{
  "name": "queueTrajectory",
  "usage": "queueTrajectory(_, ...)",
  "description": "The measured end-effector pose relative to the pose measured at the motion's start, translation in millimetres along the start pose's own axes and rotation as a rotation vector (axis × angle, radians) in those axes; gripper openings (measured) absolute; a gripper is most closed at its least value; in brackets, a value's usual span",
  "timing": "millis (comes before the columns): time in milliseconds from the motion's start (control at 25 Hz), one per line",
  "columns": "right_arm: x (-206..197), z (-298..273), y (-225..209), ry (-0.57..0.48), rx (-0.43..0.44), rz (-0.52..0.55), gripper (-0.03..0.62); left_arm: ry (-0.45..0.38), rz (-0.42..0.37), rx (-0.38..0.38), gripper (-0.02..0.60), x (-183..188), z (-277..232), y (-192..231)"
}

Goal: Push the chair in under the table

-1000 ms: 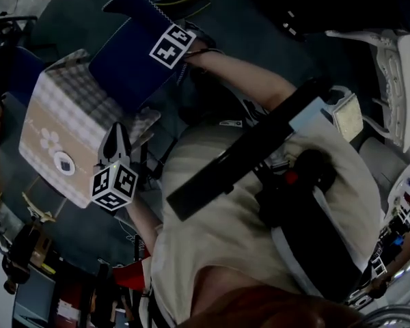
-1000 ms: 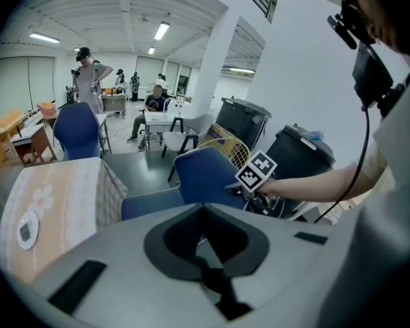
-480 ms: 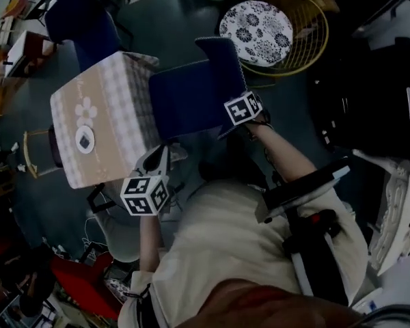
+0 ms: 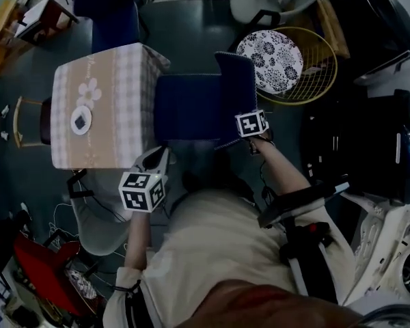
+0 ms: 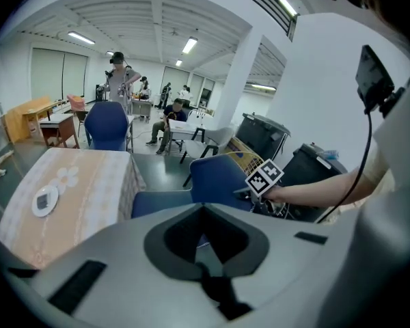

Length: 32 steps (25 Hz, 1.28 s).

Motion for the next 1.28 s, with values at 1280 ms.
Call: queueTrajectory(1280,2,-1,2,0.015,-0.005,0.045,0.126,-0.001,-0.022,-0.032,0.008,11,-18,-20)
Point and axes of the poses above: the fingertips, and each gripper's own axes: z backward along the fingers, y to its left, x out of its top, the point moved 7 cm from there along z, backward along the fingers, and after that the axes turned 9 degrees about -z, right-handed, at the moved point
